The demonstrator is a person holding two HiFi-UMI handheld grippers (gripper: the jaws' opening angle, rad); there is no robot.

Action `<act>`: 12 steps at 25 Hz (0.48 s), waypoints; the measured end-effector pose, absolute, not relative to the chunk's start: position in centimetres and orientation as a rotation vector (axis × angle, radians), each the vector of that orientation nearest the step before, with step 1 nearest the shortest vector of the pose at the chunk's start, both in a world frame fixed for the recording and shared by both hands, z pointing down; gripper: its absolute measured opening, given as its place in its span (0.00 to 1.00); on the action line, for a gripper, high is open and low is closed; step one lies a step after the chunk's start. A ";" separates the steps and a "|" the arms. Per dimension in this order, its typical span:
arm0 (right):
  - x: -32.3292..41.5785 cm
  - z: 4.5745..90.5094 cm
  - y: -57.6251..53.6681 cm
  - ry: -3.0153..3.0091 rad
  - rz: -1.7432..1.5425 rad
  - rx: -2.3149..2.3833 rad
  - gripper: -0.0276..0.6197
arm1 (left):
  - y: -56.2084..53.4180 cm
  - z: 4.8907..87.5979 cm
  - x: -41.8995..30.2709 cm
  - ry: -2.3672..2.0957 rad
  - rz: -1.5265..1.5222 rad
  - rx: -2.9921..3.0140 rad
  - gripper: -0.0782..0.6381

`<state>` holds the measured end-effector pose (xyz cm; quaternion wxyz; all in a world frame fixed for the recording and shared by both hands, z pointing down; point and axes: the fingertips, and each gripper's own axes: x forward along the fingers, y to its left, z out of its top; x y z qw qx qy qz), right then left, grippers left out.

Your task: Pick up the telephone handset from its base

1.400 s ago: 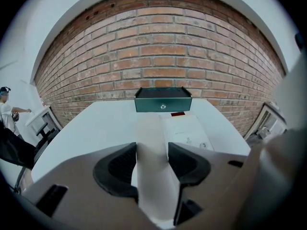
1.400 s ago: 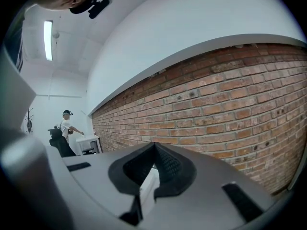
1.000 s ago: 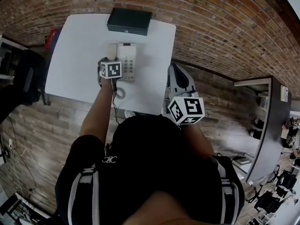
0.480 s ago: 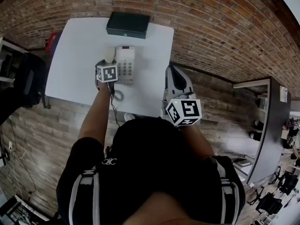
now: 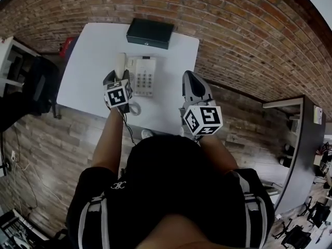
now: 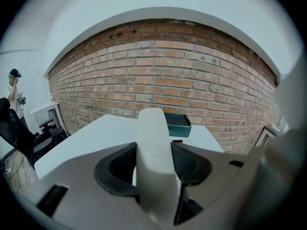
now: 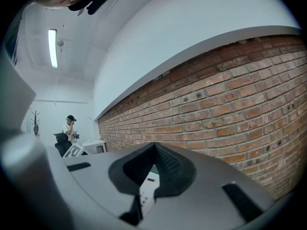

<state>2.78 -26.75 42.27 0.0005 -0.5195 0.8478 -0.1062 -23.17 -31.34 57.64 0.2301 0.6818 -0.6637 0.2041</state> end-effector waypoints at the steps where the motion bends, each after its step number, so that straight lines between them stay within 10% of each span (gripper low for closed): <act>1: 2.7 42.2 -27.0 2.662 -0.331 -1.624 0.04 | -31.0 56.5 -23.0 -1.840 0.537 1.887 0.41; 12: 1.2 41.2 -30.3 2.714 -0.247 -1.566 0.04 | -27.7 44.7 -20.3 -1.986 0.268 2.060 0.41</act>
